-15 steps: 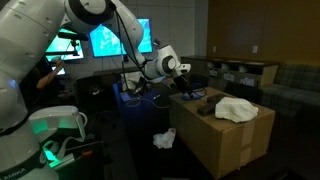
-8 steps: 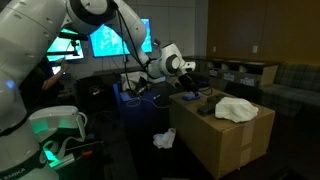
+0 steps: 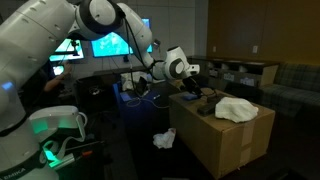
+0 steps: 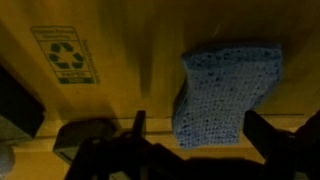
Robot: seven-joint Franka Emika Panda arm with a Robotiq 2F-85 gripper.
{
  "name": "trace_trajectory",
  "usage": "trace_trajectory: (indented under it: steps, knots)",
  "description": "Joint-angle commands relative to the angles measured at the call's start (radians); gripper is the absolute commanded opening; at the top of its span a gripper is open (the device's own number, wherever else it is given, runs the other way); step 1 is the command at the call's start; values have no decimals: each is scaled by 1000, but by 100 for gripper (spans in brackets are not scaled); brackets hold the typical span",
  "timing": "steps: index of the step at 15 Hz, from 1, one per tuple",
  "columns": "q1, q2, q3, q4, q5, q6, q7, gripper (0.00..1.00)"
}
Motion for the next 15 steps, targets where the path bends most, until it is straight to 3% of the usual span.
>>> trace_trajectory:
  steps: [1, 8, 9, 10, 15]
  knots:
    - [-32, 65, 20, 96, 41, -4, -70, 100]
    - [-83, 118, 67, 161, 78, -44, -147, 100]
    - [-89, 119, 75, 165, 82, -56, -154, 90]
    - [-95, 117, 83, 167, 88, -68, -162, 73]
    - [-107, 100, 93, 176, 95, -135, -172, 34]
